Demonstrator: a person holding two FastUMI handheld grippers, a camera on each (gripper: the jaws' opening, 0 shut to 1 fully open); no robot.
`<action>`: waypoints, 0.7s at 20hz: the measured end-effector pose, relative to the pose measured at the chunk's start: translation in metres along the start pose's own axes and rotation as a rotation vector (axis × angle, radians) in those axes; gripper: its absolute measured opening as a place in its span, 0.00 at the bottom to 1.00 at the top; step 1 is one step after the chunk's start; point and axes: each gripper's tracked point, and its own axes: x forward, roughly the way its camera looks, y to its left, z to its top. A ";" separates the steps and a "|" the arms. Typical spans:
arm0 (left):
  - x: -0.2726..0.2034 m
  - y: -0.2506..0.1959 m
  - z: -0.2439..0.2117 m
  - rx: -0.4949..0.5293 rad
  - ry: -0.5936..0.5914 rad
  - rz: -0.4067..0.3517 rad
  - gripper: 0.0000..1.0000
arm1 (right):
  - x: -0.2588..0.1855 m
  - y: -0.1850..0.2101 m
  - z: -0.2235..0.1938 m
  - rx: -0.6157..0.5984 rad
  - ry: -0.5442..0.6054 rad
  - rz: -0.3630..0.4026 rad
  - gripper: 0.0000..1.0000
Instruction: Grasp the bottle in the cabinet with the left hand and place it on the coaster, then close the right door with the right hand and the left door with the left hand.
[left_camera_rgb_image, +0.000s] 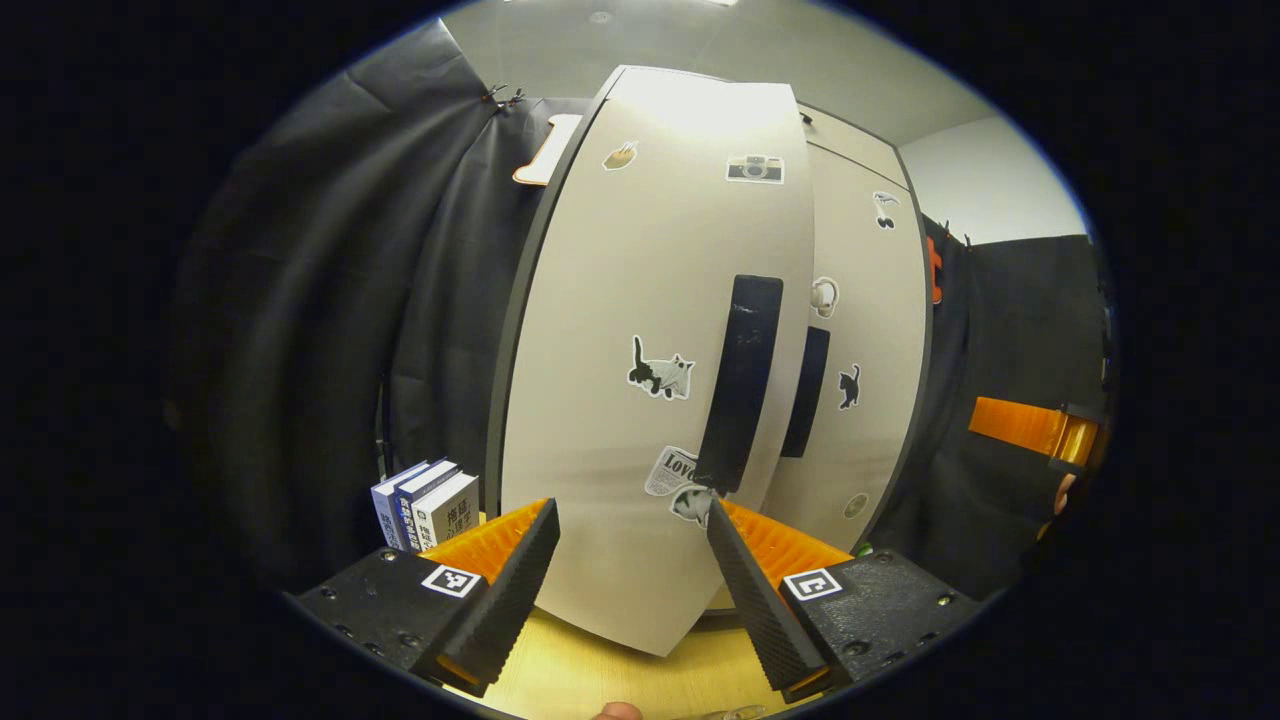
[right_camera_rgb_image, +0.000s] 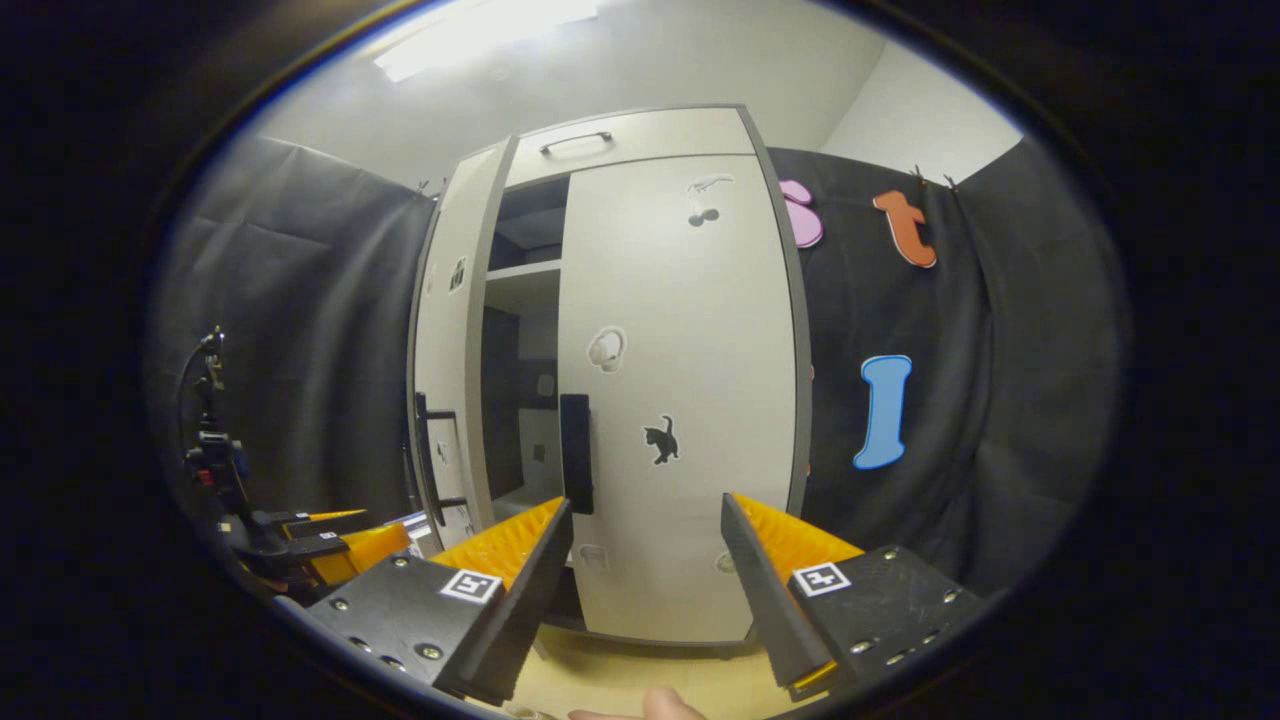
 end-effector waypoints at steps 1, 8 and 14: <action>0.000 -0.001 0.000 -0.001 0.002 -0.001 0.94 | 0.000 0.000 0.000 0.000 0.001 -0.001 0.90; 0.001 -0.001 0.000 0.001 0.002 0.002 0.94 | -0.003 0.000 -0.001 -0.006 0.006 -0.003 0.90; -0.001 -0.002 0.002 0.005 0.000 0.008 0.94 | -0.002 0.000 -0.003 -0.009 0.011 -0.003 0.91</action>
